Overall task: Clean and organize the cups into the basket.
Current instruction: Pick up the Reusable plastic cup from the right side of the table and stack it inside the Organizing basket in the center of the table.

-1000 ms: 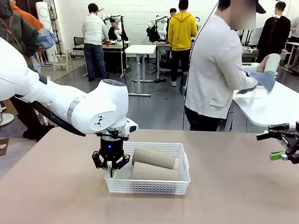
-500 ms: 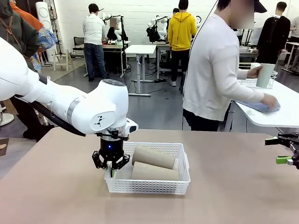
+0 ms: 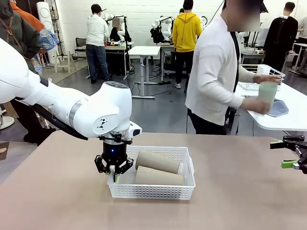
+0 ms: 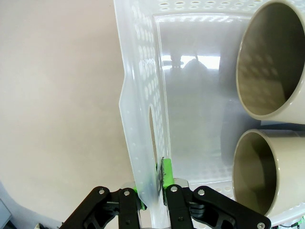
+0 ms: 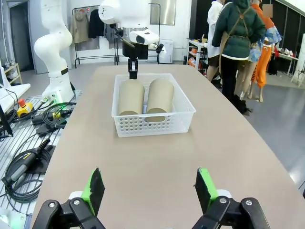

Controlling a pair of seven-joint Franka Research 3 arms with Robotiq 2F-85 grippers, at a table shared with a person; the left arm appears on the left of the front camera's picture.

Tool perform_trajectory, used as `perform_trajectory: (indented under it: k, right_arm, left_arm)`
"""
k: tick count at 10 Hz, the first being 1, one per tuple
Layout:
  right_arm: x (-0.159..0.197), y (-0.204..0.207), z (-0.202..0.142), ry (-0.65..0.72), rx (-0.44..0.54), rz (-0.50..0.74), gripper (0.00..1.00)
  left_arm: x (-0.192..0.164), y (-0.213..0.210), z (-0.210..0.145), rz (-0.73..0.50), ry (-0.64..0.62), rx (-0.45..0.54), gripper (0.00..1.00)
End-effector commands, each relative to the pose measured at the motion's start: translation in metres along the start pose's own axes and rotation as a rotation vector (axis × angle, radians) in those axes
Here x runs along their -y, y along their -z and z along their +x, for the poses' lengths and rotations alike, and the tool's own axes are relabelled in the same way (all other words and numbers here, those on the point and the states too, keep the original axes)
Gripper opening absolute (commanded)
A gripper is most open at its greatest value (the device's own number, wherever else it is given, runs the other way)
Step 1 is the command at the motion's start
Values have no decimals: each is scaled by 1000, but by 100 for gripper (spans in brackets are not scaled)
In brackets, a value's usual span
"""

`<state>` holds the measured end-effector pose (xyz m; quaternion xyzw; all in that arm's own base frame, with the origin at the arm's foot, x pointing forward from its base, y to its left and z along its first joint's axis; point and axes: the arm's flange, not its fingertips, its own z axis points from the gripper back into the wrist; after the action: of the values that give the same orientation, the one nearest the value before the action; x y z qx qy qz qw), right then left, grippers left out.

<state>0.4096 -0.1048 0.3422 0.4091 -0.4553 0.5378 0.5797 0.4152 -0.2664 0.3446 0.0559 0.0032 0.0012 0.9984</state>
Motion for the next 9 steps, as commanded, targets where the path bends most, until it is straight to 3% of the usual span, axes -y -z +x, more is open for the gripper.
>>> perform_trajectory:
  k: [1, 9]
  right_arm:
    - [-1, -1, 2, -7, -9, 11, 100]
    - [-1, -1, 2, -7, -9, 11, 100]
  left_arm:
    - [3, 1, -1, 3, -20, -2, 0]
    - [3, 1, -1, 3, -20, -2, 0]
